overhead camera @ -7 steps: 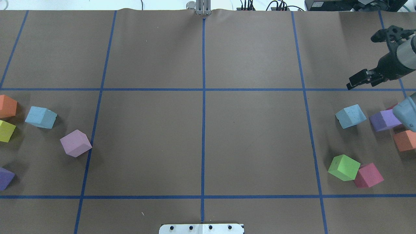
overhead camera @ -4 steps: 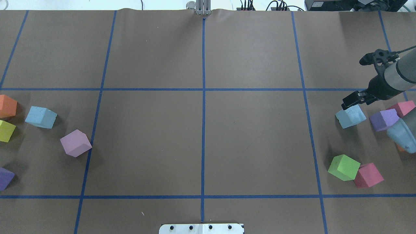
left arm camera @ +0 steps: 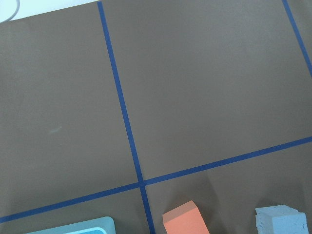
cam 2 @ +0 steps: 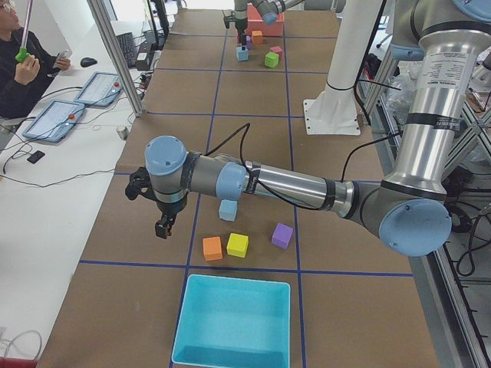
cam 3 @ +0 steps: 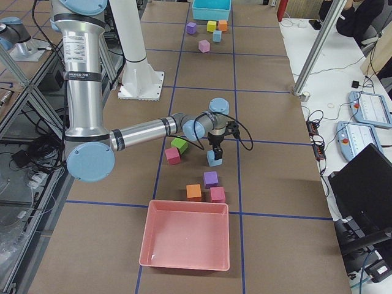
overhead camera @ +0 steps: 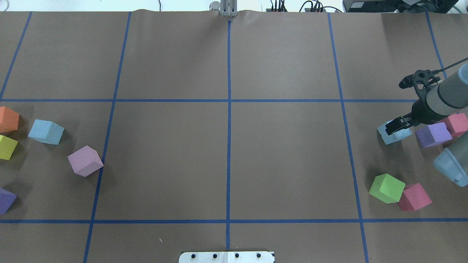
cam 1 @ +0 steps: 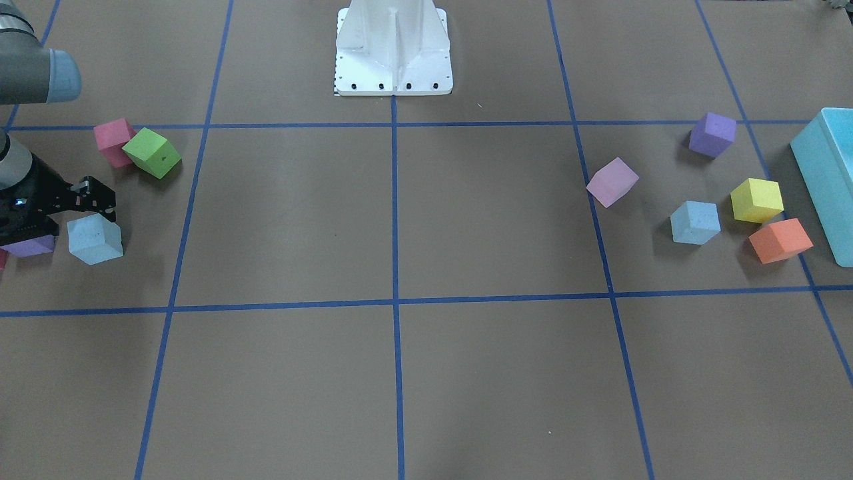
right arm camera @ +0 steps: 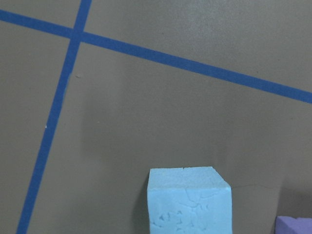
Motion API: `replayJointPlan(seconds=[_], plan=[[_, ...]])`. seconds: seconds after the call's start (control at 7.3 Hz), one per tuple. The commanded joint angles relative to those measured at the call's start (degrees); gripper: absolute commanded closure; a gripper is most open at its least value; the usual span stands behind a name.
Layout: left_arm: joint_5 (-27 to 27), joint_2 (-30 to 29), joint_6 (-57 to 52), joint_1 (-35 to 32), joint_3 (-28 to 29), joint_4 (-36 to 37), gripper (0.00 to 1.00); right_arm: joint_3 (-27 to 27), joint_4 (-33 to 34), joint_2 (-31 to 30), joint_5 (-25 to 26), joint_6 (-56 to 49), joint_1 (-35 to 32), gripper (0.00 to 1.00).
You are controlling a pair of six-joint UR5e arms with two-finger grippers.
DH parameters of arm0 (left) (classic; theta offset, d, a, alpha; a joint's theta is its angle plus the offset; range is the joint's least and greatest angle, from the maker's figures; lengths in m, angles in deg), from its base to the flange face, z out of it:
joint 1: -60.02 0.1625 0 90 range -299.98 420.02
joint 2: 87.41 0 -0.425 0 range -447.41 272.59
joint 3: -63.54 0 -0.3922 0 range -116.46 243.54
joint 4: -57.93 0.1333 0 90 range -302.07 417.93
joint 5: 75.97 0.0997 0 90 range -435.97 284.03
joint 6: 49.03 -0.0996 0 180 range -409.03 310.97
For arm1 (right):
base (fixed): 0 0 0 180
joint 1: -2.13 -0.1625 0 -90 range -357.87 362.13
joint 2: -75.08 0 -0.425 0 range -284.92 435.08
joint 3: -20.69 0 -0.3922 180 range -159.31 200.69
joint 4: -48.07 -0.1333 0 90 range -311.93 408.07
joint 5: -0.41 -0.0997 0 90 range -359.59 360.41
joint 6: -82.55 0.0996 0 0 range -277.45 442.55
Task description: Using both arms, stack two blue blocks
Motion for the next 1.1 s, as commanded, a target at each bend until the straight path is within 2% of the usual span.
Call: replayJointPlan(seconds=[0.0, 0.96], plan=[[0.00, 0.00, 0.02, 0.00, 0.04, 0.00, 0.02, -0.68, 0.03, 0.45, 1.09, -1.52, 1.37, 0.01], [0.17, 0.00, 0.11, 0.09, 0.13, 0.09, 0.02, -3.94, -0.15, 1.78, 1.36, -5.65, 2.08, 0.03]])
